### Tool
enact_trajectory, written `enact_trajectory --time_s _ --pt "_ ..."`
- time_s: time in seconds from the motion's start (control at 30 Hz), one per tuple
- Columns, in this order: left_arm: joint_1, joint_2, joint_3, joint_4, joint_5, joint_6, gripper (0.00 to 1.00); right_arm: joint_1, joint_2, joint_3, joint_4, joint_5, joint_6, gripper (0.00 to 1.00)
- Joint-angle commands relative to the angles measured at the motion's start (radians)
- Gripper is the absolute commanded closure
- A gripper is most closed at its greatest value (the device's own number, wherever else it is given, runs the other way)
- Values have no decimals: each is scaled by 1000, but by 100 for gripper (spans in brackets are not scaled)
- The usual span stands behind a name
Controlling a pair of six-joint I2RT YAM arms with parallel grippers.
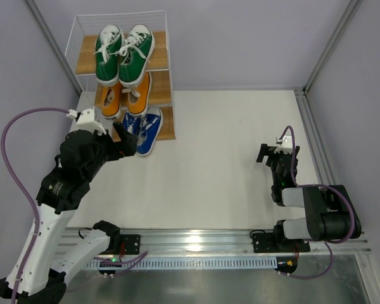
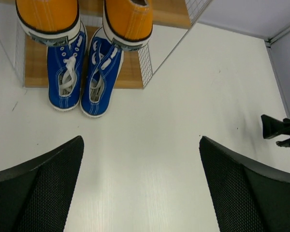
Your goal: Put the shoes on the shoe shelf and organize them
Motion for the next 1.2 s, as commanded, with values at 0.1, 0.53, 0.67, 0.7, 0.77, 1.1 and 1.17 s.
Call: enact_trajectory --time_s 0.1,0.53,0.67,0.7,0.77,1.1,1.17 --pt "-3 -7 12 -241 -93 1 0 -5 1 18 81 -6 2 3" --pt "-1 -7 9 -322 -110 -2 1 -3 1 20 81 -8 2 3" --pt "-1 28 -11 -282 -85 4 0 -3 1 20 79 -6 2 3" --pt "-1 36 -32 -263 -88 4 0 -3 0 20 79 -6 2 3" --pt "-1 65 -49 -258 -85 -5 0 -2 1 18 81 -8 2 3" --pt "-1 50 -324 -92 -160 -100 0 -3 3 20 81 -6 2 3" --pt "-1 35 -358 -51 -167 -99 0 -3 1 20 79 -6 2 3"
